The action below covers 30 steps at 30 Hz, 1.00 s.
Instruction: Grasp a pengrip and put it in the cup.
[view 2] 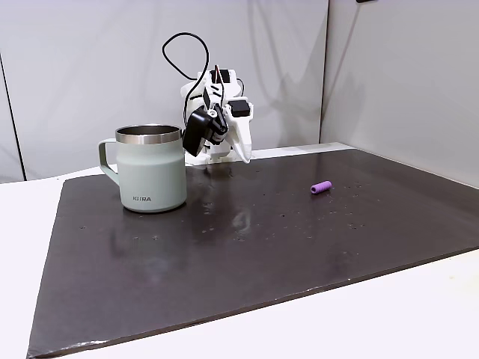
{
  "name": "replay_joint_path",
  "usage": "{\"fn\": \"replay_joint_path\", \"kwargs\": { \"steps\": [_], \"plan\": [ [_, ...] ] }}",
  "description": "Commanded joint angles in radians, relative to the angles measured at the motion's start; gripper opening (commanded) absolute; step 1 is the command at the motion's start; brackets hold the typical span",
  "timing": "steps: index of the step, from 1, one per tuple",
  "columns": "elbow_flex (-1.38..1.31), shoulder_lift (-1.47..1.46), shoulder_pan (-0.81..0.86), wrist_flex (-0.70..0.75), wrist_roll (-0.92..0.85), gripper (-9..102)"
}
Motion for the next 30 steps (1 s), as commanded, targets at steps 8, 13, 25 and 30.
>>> {"fn": "replay_joint_path", "kwargs": {
  "steps": [8,13,25,30],
  "plan": [
    [-0.002,0.011,-0.018,-0.034,-0.02,0],
    [-0.002,0.011,-0.021,-0.034,-0.026,0],
    [-0.186,-0.11,-0.037,-0.094,-0.126,0],
    [-0.402,-0.503,-0.043,-0.161,-0.074,2]
  ]
}}
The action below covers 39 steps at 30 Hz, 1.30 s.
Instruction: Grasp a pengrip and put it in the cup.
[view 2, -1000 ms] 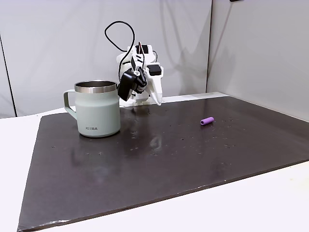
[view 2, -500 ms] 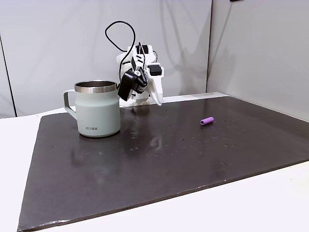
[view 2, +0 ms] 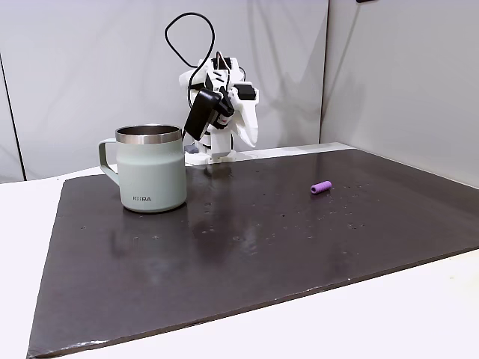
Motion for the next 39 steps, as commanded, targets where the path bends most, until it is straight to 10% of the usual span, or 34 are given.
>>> {"fn": "replay_joint_path", "kwargs": {
  "steps": [1,19,39],
  "plan": [
    [-0.21,-0.287,-0.005,-0.058,0.034,2],
    [-0.621,-1.127,-0.081,-0.178,0.167,8],
    [-1.166,-1.491,-0.25,0.061,0.402,23]
  ]
}}
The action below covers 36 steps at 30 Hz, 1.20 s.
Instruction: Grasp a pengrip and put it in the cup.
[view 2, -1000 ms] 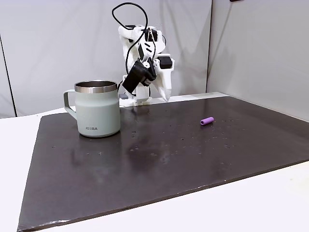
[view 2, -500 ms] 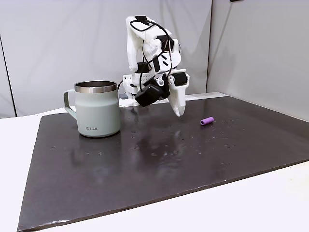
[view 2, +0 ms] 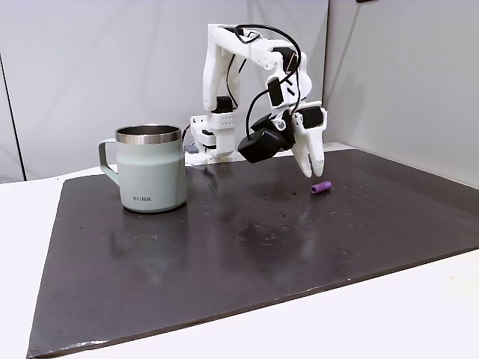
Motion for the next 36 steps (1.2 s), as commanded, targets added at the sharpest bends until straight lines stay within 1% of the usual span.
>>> {"fn": "replay_joint_path", "kwargs": {
  "steps": [1,5,12,22,27,30,32,36],
  "plan": [
    [-0.112,-0.005,-0.034,0.067,0.035,24],
    [-0.161,-0.029,-0.061,0.146,0.069,25],
    [-0.212,-0.107,-0.098,0.176,0.078,26],
    [-0.235,-0.227,-0.101,0.123,0.081,24],
    [-0.245,-0.265,-0.104,0.126,0.083,18],
    [-0.245,-0.27,-0.091,0.129,0.109,5],
    [-0.249,-0.27,-0.087,0.132,0.107,0],
    [-0.252,-0.253,-0.086,0.153,0.107,0]
  ]
}}
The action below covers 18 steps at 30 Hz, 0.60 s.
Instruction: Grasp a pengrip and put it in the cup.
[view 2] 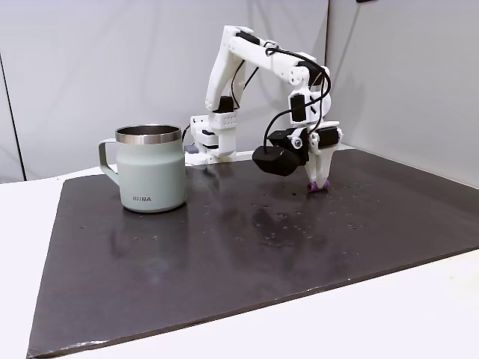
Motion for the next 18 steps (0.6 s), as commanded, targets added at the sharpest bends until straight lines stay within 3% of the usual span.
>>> {"fn": "replay_joint_path", "kwargs": {
  "steps": [1,6,18],
  "plan": [
    [-0.041,0.035,0.012,0.026,0.011,0],
    [-0.098,0.172,0.063,0.127,-0.057,0],
    [-0.172,0.476,0.359,0.509,-0.598,0]
  ]
}}
